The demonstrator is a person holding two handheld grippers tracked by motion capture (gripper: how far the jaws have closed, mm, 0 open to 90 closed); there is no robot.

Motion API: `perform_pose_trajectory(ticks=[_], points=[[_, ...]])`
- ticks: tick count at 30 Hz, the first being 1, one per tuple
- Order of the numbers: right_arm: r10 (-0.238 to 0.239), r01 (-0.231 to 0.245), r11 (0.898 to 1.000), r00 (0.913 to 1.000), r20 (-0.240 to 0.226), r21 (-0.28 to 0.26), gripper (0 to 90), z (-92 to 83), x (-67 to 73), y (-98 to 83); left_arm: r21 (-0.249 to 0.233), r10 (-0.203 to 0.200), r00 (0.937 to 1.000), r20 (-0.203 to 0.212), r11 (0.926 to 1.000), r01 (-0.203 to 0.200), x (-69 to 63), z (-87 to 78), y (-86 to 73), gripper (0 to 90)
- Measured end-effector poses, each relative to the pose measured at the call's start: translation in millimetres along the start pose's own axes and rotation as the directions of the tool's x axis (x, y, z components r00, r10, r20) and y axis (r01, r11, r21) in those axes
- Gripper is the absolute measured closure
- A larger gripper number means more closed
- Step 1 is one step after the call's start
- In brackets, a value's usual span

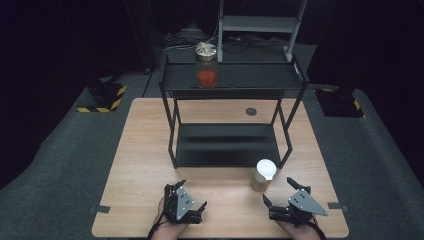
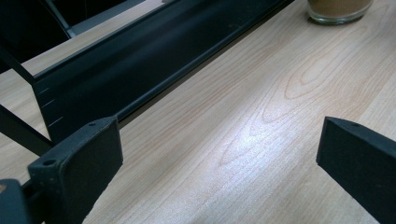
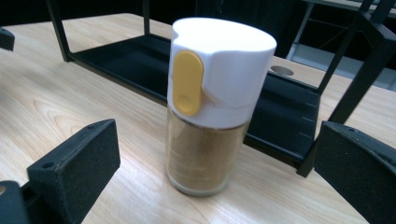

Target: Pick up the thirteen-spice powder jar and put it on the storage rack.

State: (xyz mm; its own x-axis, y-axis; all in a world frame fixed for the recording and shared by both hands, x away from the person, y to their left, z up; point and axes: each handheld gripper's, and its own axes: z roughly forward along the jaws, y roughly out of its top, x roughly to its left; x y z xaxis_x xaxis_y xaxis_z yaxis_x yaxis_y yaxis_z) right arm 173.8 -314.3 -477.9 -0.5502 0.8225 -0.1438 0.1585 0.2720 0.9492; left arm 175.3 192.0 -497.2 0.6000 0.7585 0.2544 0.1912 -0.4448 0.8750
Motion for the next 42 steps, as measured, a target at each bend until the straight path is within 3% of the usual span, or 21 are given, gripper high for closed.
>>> perform_pose_trajectory(ticks=[6, 19, 28, 35, 42], points=[[0.018, -0.018, 1.0, 0.9998, 0.008, 0.003, 0.0, 9.0, 0.2, 1.5, 0.0, 0.014, 0.9999, 0.004, 0.9999, -0.014, -0.6, -0.4, 0.2, 0.6], [0.06, -0.06, 0.998, 0.9982, 0.002, -0.012, 0.0, 25.3, -0.4, 6.1, -0.003, 0.004, 1.0, 0.009, 1.0, -0.004, 1.0, -0.5, -0.4, 0.6], [0.122, -0.122, 0.992, 0.9925, 0.0, -0.02, 0.5, 39.0, -2.7, 3.3, -0.007, 0.006, 0.9999, 0.015, 1.0, -0.005, 1.6, -0.8, -1.1, 0.6], [0.14, -0.14, 0.99, 0.9901, -0.005, -0.03, 7.5, 47.1, -3.9, -1.9, -0.014, -0.014, 0.9997, 0.02, 0.9998, 0.014, 4.5, -1.5, -2.7, 0.6], [0.155, -0.156, 0.986, 0.9878, -0.019, -0.057, 17.0, 52.1, -4.3, -11.7, -0.016, 0.001, 0.9998, 0.018, 0.9999, -0.001, 3.0, -1.7, -2.8, 0.6]])
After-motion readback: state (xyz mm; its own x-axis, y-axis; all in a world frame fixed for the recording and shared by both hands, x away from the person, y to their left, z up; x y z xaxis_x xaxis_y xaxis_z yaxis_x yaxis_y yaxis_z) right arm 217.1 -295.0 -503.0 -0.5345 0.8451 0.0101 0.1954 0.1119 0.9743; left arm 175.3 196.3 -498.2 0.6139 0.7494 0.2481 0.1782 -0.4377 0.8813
